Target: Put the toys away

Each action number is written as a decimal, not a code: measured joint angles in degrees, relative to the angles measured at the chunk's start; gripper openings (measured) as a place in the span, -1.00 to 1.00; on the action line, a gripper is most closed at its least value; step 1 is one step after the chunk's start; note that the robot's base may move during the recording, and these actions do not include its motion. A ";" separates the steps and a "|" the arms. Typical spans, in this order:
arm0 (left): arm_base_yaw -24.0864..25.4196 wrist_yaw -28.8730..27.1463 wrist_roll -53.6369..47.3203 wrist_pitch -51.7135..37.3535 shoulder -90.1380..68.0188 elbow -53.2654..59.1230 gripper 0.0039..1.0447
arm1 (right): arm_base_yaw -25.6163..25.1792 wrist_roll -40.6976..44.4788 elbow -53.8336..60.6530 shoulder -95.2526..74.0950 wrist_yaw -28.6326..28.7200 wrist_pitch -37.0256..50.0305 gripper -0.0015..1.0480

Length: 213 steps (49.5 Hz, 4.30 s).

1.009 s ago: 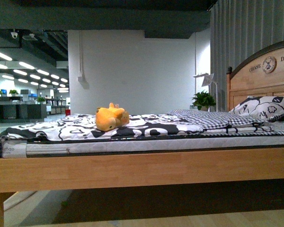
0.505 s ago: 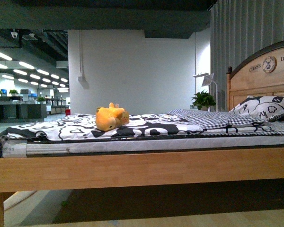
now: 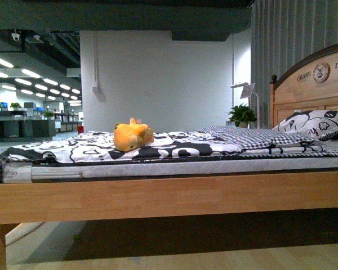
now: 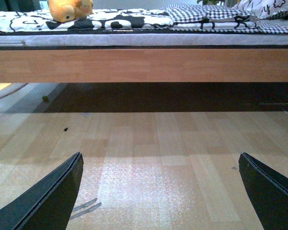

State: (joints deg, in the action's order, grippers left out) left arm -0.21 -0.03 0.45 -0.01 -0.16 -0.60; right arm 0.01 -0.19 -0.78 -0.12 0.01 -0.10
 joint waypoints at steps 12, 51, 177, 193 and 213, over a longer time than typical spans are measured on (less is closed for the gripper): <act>0.00 0.00 0.00 0.00 0.00 0.00 0.89 | 0.00 0.00 0.00 0.00 0.00 0.00 0.87; 0.00 0.00 0.00 0.00 0.00 0.00 0.89 | 0.00 0.00 0.00 0.00 0.00 0.00 0.87; 0.00 0.00 -0.02 0.04 0.00 0.00 0.89 | -1.27 -6.82 -15.82 -42.64 11.85 31.54 0.87; 0.00 0.00 -0.02 0.04 0.00 0.00 0.89 | 14.88 -4.33 -38.86 -64.61 -2.43 31.43 0.87; 0.00 0.00 -0.02 0.04 0.00 0.00 0.89 | 30.29 1.77 -63.73 -83.87 -17.46 23.98 0.87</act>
State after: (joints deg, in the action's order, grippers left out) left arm -0.21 -0.03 0.43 0.03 -0.16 -0.60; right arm 30.30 1.58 -64.51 -83.99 -17.45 23.88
